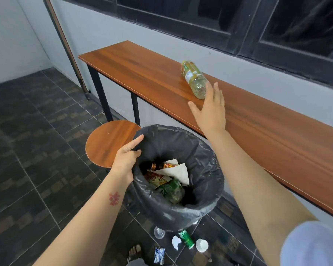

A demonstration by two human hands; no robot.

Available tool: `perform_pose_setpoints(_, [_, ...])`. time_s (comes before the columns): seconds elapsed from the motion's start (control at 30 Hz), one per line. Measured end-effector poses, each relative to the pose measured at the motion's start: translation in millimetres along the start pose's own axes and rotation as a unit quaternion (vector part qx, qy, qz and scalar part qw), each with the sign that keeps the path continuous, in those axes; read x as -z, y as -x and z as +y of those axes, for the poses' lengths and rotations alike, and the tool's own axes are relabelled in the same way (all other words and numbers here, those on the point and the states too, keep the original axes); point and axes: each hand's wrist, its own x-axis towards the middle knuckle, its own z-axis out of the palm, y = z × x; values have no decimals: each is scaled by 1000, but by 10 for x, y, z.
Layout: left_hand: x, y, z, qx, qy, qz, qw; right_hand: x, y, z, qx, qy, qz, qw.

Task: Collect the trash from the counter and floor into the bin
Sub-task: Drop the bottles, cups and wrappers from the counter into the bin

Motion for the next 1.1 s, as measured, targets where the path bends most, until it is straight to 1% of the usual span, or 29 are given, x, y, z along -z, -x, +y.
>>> perform_pose_setpoints(0.1, [61, -248, 158, 10, -8, -27, 1000, -180, -297, -65, -64, -22, -19, 998])
perform_pose_setpoints(0.17, [83, -377, 232, 17, -11, -47, 999, -269, -452, -82, -85, -14, -23, 996])
perform_pose_setpoints(0.27, [88, -539, 314, 19, -30, -66, 997, -377, -604, -83, -82, 43, -9, 996])
perform_pose_setpoints(0.3, [88, -577, 337, 17, -36, -72, 997, -401, -640, -75, -85, 45, -6, 995])
perform_pose_setpoints(0.4, [101, -647, 401, 12, -44, -89, 995, -441, -703, -43, -95, 5, 5, 995])
perform_pose_setpoints(0.5, [108, -719, 423, 15, -49, -91, 994, -441, -693, -30, -87, 0, 31, 996])
perform_pose_setpoints(0.67, [114, -792, 410, 20, -56, -88, 994, -412, -591, -21, -93, -27, 58, 994])
perform_pose_setpoints(0.9, [150, -747, 361, 18, -56, -95, 994, -297, -195, -36, -88, -73, 86, 990])
perform_pose_setpoints(1.0, [165, -619, 343, 13, -60, -92, 994, -215, 30, -65, -83, -89, 85, 989])
perform_pose_setpoints(1.1, [174, -437, 315, 7, -52, -70, 996, -109, 311, -88, -73, -120, 76, 987])
